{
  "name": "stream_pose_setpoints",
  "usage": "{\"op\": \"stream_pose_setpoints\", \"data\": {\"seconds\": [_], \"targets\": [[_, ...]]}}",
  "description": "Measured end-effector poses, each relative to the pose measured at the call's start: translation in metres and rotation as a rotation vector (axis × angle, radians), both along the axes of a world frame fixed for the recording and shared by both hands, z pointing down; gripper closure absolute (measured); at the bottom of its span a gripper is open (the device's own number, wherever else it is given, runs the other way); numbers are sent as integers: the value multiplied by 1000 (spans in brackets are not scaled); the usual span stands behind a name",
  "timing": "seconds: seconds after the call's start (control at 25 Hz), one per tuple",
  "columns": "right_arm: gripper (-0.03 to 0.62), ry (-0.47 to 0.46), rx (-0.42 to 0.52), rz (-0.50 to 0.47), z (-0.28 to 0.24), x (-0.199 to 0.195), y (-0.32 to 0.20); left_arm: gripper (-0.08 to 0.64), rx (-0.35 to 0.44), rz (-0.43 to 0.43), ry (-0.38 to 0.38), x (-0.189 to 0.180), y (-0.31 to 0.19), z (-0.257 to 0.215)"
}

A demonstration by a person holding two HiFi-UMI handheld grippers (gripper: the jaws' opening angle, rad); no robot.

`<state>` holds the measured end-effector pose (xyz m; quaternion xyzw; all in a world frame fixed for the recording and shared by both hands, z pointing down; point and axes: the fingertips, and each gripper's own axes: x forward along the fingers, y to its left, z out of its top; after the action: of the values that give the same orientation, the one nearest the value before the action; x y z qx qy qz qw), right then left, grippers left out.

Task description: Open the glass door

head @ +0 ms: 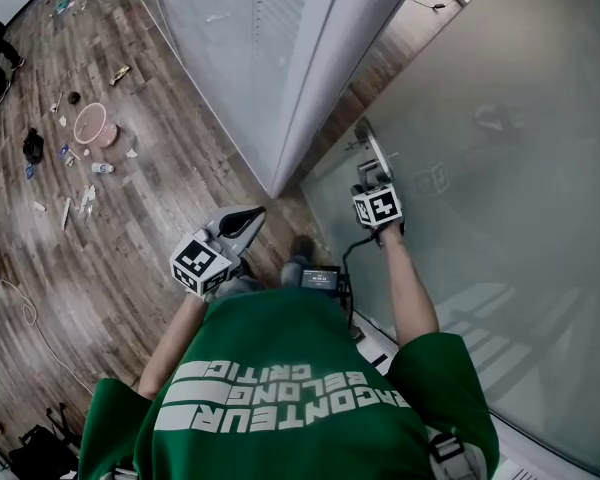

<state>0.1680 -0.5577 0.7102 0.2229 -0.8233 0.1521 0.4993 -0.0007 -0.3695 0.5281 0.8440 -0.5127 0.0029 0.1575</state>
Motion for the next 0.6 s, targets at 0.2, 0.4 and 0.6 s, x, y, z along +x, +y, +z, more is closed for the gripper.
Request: {"op": "stream_pose_setpoints", "data": {"seconds": [0.2,0.4,0.6], "targets": [[597,35,39,30,-26,9,-22,543,6,33,-3,8,-17,-3],[568,55,97,93,-36,25,-42,543,19,76,-6,21,-30,-11],[534,49,165,143,-47,44,-54,544,18,91,-12,30,-34,-7]]}}
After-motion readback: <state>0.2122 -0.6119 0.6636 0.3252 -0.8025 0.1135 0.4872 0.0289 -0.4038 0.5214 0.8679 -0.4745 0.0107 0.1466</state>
